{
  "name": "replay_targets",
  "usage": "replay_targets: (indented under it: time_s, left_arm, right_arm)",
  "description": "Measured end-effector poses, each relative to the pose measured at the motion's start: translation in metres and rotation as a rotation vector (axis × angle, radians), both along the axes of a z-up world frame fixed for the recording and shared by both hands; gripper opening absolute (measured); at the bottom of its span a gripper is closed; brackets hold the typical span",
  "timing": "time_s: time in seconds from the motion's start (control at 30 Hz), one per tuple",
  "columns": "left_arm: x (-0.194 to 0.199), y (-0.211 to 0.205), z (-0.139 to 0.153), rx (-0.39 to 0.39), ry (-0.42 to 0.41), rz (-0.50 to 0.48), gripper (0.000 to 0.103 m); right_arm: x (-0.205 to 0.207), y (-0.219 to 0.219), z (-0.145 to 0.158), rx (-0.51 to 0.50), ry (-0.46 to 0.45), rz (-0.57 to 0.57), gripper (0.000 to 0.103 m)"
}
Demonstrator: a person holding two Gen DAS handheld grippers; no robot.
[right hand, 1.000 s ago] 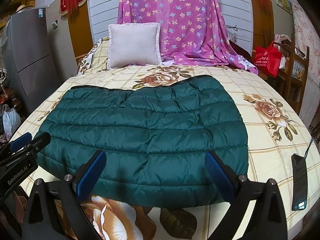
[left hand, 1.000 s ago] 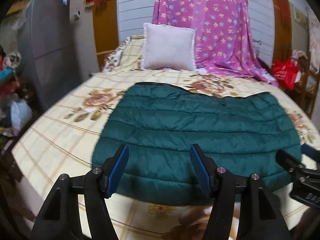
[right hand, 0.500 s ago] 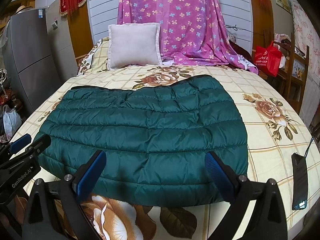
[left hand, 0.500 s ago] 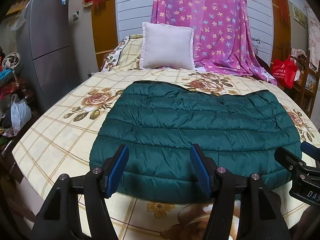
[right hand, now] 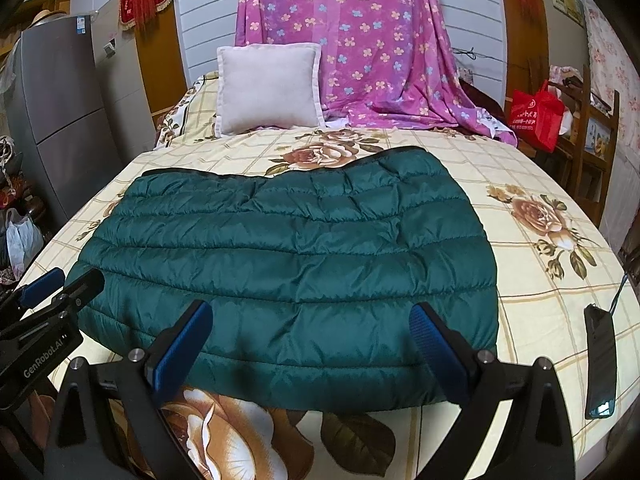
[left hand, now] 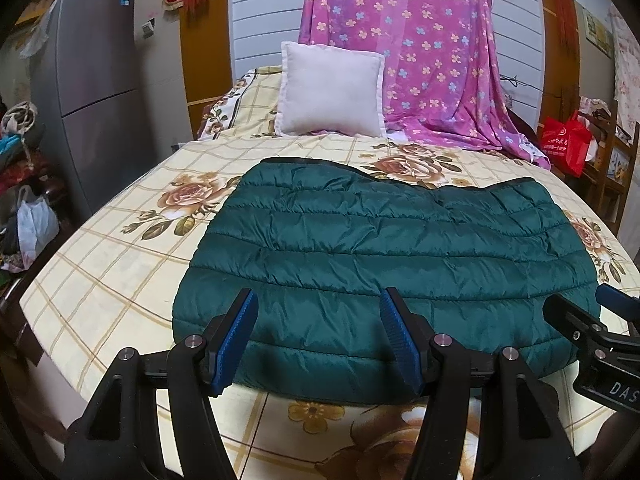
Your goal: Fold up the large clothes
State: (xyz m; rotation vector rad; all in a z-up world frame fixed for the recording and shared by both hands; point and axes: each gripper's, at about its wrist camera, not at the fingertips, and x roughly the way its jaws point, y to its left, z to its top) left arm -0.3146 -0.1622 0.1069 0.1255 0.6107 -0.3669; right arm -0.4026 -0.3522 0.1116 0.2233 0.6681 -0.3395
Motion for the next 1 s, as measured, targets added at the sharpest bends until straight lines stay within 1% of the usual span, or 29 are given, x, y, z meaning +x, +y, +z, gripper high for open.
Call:
replay_targets:
  time_s: [1.0]
  left_arm:
    - [0.0009,-0.0045,-0.0050,-0.009,0.030,-0.025,0.044]
  right_arm:
    - [0.0009,-0.0030,-0.0037,0.007,0.015,0.008,0.100]
